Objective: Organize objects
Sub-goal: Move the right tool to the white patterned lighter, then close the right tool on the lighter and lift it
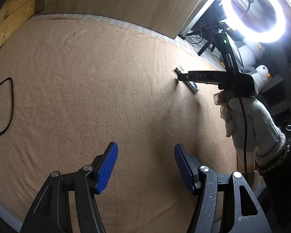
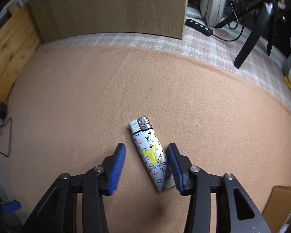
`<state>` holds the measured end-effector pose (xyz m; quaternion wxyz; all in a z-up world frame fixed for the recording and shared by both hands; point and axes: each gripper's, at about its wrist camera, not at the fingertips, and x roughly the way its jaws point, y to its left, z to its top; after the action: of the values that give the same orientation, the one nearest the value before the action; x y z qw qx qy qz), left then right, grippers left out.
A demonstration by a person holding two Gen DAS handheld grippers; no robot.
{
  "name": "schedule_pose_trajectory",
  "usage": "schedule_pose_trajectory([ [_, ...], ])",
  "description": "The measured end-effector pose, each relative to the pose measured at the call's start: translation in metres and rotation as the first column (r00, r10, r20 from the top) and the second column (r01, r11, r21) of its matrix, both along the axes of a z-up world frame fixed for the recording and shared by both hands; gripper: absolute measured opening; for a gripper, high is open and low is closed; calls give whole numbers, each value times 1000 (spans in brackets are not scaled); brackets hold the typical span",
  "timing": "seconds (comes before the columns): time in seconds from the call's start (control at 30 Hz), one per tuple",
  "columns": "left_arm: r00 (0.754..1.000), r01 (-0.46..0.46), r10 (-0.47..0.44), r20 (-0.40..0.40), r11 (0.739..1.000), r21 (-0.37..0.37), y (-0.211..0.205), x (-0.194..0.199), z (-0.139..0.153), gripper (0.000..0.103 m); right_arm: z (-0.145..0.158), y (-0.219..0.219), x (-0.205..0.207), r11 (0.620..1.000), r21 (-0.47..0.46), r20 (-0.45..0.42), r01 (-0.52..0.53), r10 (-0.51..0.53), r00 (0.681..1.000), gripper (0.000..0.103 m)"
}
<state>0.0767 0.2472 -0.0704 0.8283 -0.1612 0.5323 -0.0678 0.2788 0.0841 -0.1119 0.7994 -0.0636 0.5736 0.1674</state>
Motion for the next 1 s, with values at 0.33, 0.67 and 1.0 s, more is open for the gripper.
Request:
schedule_pose_trajectory([
  [0.33, 1000, 20, -20, 4, 1000, -7, -9, 0, 0, 64, -2, -12, -16, 1000, 1, 14, 5, -5, 1000, 21],
  [0.67, 998, 58, -58, 16, 998, -17, -30, -2, 3, 64, -1, -50, -58, 997, 68, 3, 48, -49, 999, 21],
  [1.0, 994, 108, -107, 9, 993, -40, -58, -6, 1, 64, 17, -71, -108, 985, 129, 28, 111, -115, 993, 21],
])
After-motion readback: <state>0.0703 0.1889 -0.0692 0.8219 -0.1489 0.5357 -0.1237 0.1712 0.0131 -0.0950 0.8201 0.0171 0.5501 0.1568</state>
